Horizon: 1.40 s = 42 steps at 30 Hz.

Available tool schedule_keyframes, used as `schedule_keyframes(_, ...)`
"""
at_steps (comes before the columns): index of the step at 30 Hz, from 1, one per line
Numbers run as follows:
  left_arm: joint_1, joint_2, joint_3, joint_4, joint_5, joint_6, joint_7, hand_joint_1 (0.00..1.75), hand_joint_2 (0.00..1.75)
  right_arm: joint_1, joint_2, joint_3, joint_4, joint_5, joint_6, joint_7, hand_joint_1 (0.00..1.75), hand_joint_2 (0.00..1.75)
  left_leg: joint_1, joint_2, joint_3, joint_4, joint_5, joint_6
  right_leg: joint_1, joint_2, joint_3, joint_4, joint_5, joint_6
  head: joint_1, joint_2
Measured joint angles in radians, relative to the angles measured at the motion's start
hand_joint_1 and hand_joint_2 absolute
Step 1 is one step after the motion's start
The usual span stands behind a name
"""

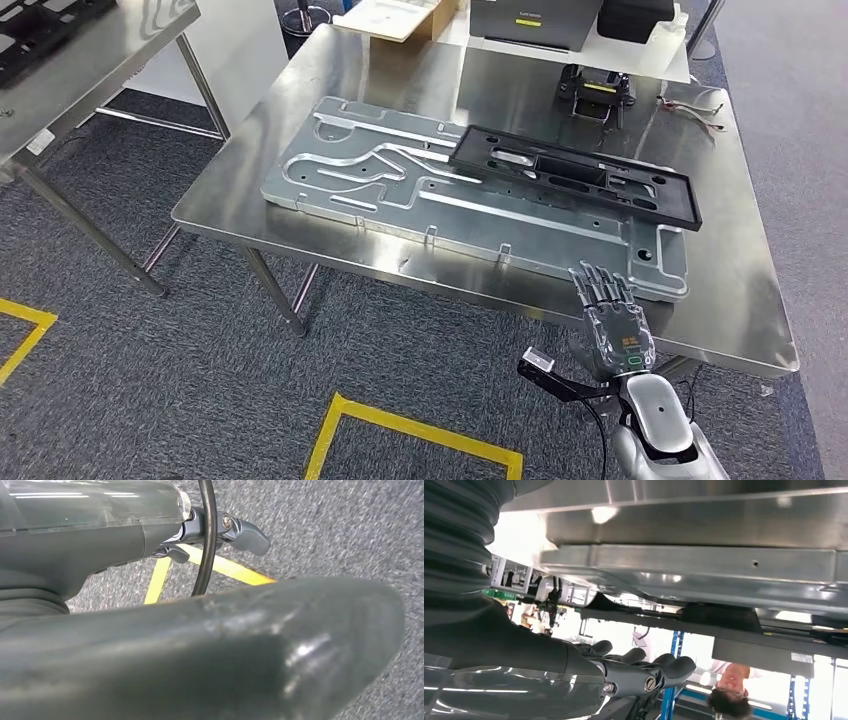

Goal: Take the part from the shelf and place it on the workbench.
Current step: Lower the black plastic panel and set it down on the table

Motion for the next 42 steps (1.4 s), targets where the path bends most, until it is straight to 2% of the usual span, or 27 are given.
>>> schedule_keyframes(2, -0.001, -0.002, 0.0, 0.0, 0.0, 0.0, 0.0, 0.0, 0.0, -0.003, 0.0, 0.0, -0.001, 0.0, 0.0, 0.0, 0.0, 1.75, -0.001, 0.0, -0.008, -0.001, 0.019, -0.01, 0.007, 0.001, 0.065, -0.106, -0.024, -0.01, 0.0, 0.0)
schedule_keyframes(4, 0.0, -0.002, 0.0, 0.0, 0.0, 0.0, 0.0, 0.0, 0.0, -0.003, 0.001, 0.0, 0.0, 0.001, -0.001, 0.0, 0.0, 1.75, 0.002, -0.001, -0.01, -0.007, 0.037, -0.023, 0.008, -0.001, 0.062, -0.125, -0.014, -0.019, 0.0, 0.0)
schedule_keyframes(5, 0.001, -0.003, 0.0, 0.0, 0.0, 0.0, 0.001, 0.0, 0.0, -0.002, 0.002, 0.0, 0.001, 0.002, -0.002, 0.0, 0.0, 1.75, 0.003, -0.002, -0.016, -0.003, 0.027, -0.029, 0.006, -0.003, 0.054, -0.129, -0.001, -0.025, 0.0, 0.0)
schedule_keyframes(6, 0.002, -0.003, 0.0, 0.0, 0.0, 0.0, 0.001, 0.0, 0.0, -0.001, 0.003, 0.0, 0.002, 0.002, -0.003, 0.0, 0.0, 1.75, 0.004, -0.003, -0.024, 0.016, -0.001, -0.035, 0.004, -0.005, 0.044, -0.132, 0.013, -0.033, 0.0, 0.0)
schedule_keyframes(7, 0.002, -0.003, 0.0, 0.0, 0.0, 0.0, 0.001, 0.0, 0.0, 0.001, 0.004, 0.001, 0.003, 0.003, -0.006, 0.0, 0.0, 1.75, 0.006, -0.004, -0.037, 0.054, -0.049, -0.04, 0.001, -0.008, 0.03, -0.133, 0.026, -0.039, 0.0, 0.0)
schedule_keyframes(9, 0.002, -0.003, 0.0, 0.0, 0.0, 0.0, 0.001, 0.0, 0.0, 0.011, 0.007, 0.001, 0.006, 0.003, -0.014, 0.0, 0.0, 1.75, 0.01, -0.004, -0.062, 0.177, -0.15, -0.049, 0.003, -0.01, -0.003, -0.128, 0.049, -0.045, 0.0, 0.0)
schedule_keyframes(10, 0.002, -0.003, 0.0, 0.0, 0.0, 0.0, 0.001, 0.0, 0.0, 0.018, 0.009, 0.001, 0.008, 0.003, -0.019, 0.0, 0.0, 1.75, 0.011, -0.004, -0.069, 0.238, -0.171, -0.053, 0.003, -0.011, -0.021, -0.124, 0.061, -0.044, 0.0, 0.0)
schedule_keyframes(11, 0.003, -0.003, 0.0, 0.0, 0.0, 0.0, 0.001, 0.0, 0.0, 0.025, 0.011, 0.001, 0.01, 0.003, -0.024, -0.001, 0.0, 1.75, 0.012, -0.004, -0.064, 0.278, -0.165, -0.055, 0.004, -0.012, -0.041, -0.119, 0.073, -0.043, 0.0, 0.0)
schedule_keyframes(12, 0.003, -0.004, 0.0, 0.0, 0.0, 0.0, 0.001, 0.0, 0.0, 0.033, 0.013, 0.001, 0.012, 0.003, -0.029, -0.001, 0.0, 1.75, 0.013, -0.004, -0.047, 0.288, -0.138, -0.056, 0.004, -0.013, -0.061, -0.113, 0.083, -0.041, 0.0, 0.0)
schedule_keyframes(14, 0.002, -0.004, 0.0, 0.0, 0.0, 0.0, 0.001, 0.0, 0.0, 0.049, 0.018, 0.0, 0.014, -0.004, -0.042, -0.003, 0.0, 1.75, 0.013, -0.004, 0.041, 0.202, -0.096, -0.052, 0.004, -0.013, -0.097, -0.097, 0.101, -0.036, 0.0, 0.0)
schedule_keyframes(16, -0.001, -0.004, 0.003, 0.0, 0.002, 0.001, 0.001, 0.0, 0.0, 0.07, 0.026, -0.007, 0.013, -0.025, -0.066, -0.011, 0.0, 1.75, 0.01, -0.005, 0.15, 0.052, -0.125, -0.042, 0.006, -0.014, -0.119, -0.082, 0.114, -0.027, 0.0, 0.0)
schedule_keyframes(18, 0.0, -0.004, 0.008, 0.0, 0.007, 0.003, -0.001, 0.0, 0.0, 0.098, 0.041, -0.02, 0.012, -0.071, -0.102, -0.036, 0.0, 1.75, 0.004, -0.006, 0.193, -0.023, -0.154, -0.029, 0.007, -0.015, -0.125, -0.08, 0.13, -0.015, 0.0, 0.0)
schedule_keyframes(20, 0.006, -0.005, 0.019, 0.001, 0.012, 0.004, -0.004, 0.0, 0.0, 0.136, 0.065, -0.04, 0.012, -0.145, -0.138, -0.078, 0.0, 1.75, 0.005, -0.003, 0.18, -0.031, -0.137, -0.01, 0.005, -0.013, -0.13, -0.081, 0.134, -0.002, 0.0, 0.0)
schedule_keyframes(21, 0.01, -0.006, 0.024, 0.001, 0.013, 0.005, -0.006, 0.0, 0.0, 0.158, 0.077, -0.052, 0.011, -0.18, -0.152, -0.1, 0.0, 1.31, 0.007, -0.001, 0.17, -0.034, -0.124, 0.0, 0.004, -0.01, -0.138, -0.066, 0.109, 0.003, 0.0, 0.0)
schedule_keyframes(24, 0.015, -0.006, 0.033, 0.001, 0.014, 0.005, -0.009, 0.0, 0.0, 0.201, 0.101, -0.081, 0.011, -0.226, -0.168, -0.135, 0.0, 0.0, 0.009, 0.003, 0.137, -0.036, -0.094, 0.017, 0.0, -0.003, -0.168, 0.027, -0.015, 0.014, 0.0, 0.0)
schedule_keyframes(25, 0.016, -0.006, 0.034, 0.001, 0.014, 0.005, -0.01, 0.0, 0.0, 0.204, 0.104, -0.084, 0.011, -0.228, -0.169, -0.136, 0.0, 0.0, 0.009, 0.004, 0.133, -0.036, -0.091, 0.018, 0.0, -0.002, -0.172, 0.043, -0.032, 0.015, 0.0, 0.0)
schedule_keyframes(27, 0.016, -0.006, 0.034, 0.001, 0.014, 0.005, -0.01, 0.0, 0.0, 0.205, 0.104, -0.085, 0.011, -0.228, -0.169, -0.137, 0.0, 0.0, 0.009, 0.004, 0.132, -0.036, -0.089, 0.018, 0.0, -0.002, -0.174, 0.051, -0.038, 0.015, 0.0, 0.0)
schedule_keyframes(29, 0.017, -0.006, 0.039, 0.001, 0.014, 0.005, -0.01, 0.0, 0.0, 0.216, 0.116, -0.1, 0.013, -0.249, -0.168, -0.15, 0.0, 0.0, 0.008, 0.005, 0.109, -0.034, -0.073, 0.017, -0.001, -0.002, -0.181, 0.12, -0.061, 0.019, 0.0, 0.0)
schedule_keyframes(31, 0.019, -0.008, 0.052, 0.001, 0.013, 0.006, -0.011, 0.0, 0.0, 0.245, 0.158, -0.159, 0.03, -0.358, -0.145, -0.229, 0.0, 0.0, 0.008, 0.007, 0.054, -0.022, -0.037, 0.01, -0.004, -0.002, -0.107, 0.119, -0.029, 0.021, 0.0, 0.0)
schedule_keyframes(33, 0.021, -0.012, 0.068, 0.001, 0.011, 0.008, -0.014, 0.0, 0.0, 0.264, 0.207, -0.244, 0.067, -0.496, -0.104, -0.346, 0.0, 0.0, 0.007, 0.007, 0.011, -0.007, -0.009, -0.003, -0.003, -0.002, 0.029, -0.027, -0.005, 0.014, 0.0, 0.0)
schedule_keyframes(34, 0.021, -0.013, 0.073, 0.001, 0.01, 0.009, -0.015, 0.0, 0.0, 0.265, 0.226, -0.284, 0.089, -0.533, -0.088, -0.393, 0.0, 0.0, 0.006, 0.007, 0.004, -0.004, 0.0, -0.01, 0.0, -0.002, 0.068, -0.086, -0.021, 0.008, 0.0, 0.0)
schedule_keyframes(35, 0.021, -0.014, 0.078, 0.001, 0.009, 0.01, -0.016, 0.0, 0.0, 0.266, 0.245, -0.326, 0.113, -0.555, -0.077, -0.433, 0.0, 0.0, 0.006, 0.007, 0.001, -0.004, 0.01, -0.016, 0.003, -0.002, 0.086, -0.12, -0.034, 0.001, 0.0, 0.0)
schedule_keyframes(37, 0.025, -0.015, 0.087, 0.001, 0.006, 0.011, -0.016, 0.0, 0.0, 0.269, 0.279, -0.398, 0.155, -0.565, -0.06, -0.479, 0.0, 0.0, 0.008, 0.008, -0.005, -0.006, 0.021, -0.03, 0.002, -0.003, 0.078, -0.133, -0.023, -0.014, 0.0, 0.0)
schedule_keyframes(38, 0.027, -0.015, 0.091, 0.001, 0.004, 0.012, -0.017, 0.0, 0.0, 0.27, 0.294, -0.429, 0.17, -0.564, -0.048, -0.485, 0.0, 0.0, 0.01, 0.007, -0.012, 0.005, 0.001, -0.036, 0.001, -0.004, 0.066, -0.134, -0.01, -0.024, 0.0, 0.0)
schedule_keyframes(39, 0.03, -0.015, 0.096, 0.001, 0.0, 0.013, -0.021, 0.0, 0.0, 0.269, 0.308, -0.457, 0.185, -0.566, -0.034, -0.486, 0.0, 0.0, 0.011, 0.006, -0.023, 0.034, -0.04, -0.042, -0.001, -0.005, 0.053, -0.135, 0.004, -0.032, 0.0, 0.0)
schedule_keyframes(41, 0.032, -0.02, 0.101, 0.001, -0.011, 0.017, -0.037, 0.0, 0.0, 0.262, 0.334, -0.526, 0.229, -0.576, -0.012, -0.494, 0.0, 0.0, 0.013, 0.006, -0.047, 0.141, -0.155, -0.051, 0.001, -0.007, 0.021, -0.133, 0.03, -0.042, 0.0, 0.0)
schedule_keyframes(42, 0.032, -0.025, 0.103, 0.001, -0.016, 0.021, -0.046, 0.0, 0.0, 0.257, 0.344, -0.567, 0.263, -0.58, -0.008, -0.508, 0.0, 0.0, 0.013, 0.006, -0.054, 0.203, -0.192, -0.055, 0.002, -0.008, 0.005, -0.131, 0.042, -0.042, 0.0, 0.0)
